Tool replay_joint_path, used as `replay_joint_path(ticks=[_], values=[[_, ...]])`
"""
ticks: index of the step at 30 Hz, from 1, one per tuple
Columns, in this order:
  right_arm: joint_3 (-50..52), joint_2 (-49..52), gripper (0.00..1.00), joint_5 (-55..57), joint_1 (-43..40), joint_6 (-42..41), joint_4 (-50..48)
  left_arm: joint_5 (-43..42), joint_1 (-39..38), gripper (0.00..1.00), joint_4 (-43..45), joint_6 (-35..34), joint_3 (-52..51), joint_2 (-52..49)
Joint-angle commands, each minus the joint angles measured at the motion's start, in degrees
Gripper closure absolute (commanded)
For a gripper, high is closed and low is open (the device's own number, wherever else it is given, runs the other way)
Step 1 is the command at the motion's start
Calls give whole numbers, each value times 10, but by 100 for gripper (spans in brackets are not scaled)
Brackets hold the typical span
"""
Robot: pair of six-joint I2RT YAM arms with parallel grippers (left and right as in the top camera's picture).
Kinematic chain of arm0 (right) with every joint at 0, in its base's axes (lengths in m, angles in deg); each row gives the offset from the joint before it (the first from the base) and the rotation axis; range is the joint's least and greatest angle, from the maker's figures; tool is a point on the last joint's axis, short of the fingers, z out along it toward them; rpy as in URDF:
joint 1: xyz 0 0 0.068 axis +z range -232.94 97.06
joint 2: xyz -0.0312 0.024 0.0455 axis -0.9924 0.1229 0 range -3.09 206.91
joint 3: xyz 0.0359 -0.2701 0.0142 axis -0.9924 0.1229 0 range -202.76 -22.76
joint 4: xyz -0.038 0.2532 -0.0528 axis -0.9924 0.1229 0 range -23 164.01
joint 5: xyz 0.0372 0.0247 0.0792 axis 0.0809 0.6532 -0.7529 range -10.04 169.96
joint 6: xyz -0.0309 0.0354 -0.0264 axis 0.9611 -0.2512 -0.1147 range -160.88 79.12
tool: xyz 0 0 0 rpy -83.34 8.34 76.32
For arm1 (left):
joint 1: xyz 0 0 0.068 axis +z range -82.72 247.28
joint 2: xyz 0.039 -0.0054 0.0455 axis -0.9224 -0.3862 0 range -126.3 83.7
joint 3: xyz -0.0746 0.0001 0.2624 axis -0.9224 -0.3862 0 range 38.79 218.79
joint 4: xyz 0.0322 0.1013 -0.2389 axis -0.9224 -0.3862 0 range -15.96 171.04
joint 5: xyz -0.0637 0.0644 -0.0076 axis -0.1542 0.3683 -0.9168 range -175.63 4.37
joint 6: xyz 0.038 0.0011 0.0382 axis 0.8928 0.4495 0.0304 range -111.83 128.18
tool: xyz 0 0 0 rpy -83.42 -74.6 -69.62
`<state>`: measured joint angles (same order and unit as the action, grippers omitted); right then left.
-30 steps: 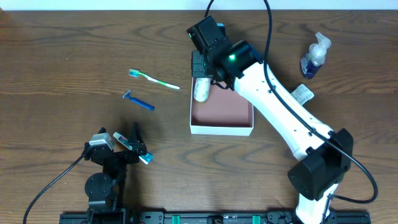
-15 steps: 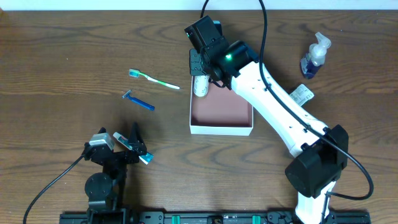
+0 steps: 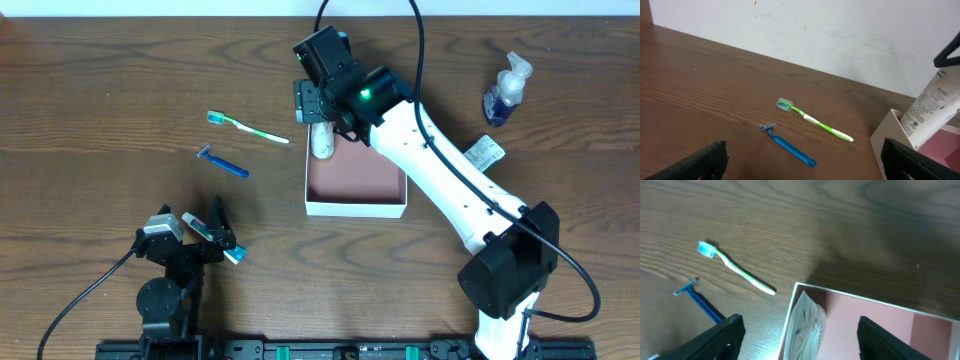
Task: Pack container
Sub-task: 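Carry the tube over the box and release it inside, then move the right gripper to the blue soap pump bottle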
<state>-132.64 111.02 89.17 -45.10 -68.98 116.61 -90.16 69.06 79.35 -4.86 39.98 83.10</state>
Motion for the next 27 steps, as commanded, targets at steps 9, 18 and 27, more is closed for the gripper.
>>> replay_joint_path(ticks=[9,18,27], values=[[-43,-108,14,48,-7,59,1,-10,0,2,-19,9,-10,3],[-42,-132,5,174,-115,172,92,-10,0,2,-19,10,-10,3],[-39,-119,1,82,-271,252,99,-10,0,2,-19,9,-10,3]])
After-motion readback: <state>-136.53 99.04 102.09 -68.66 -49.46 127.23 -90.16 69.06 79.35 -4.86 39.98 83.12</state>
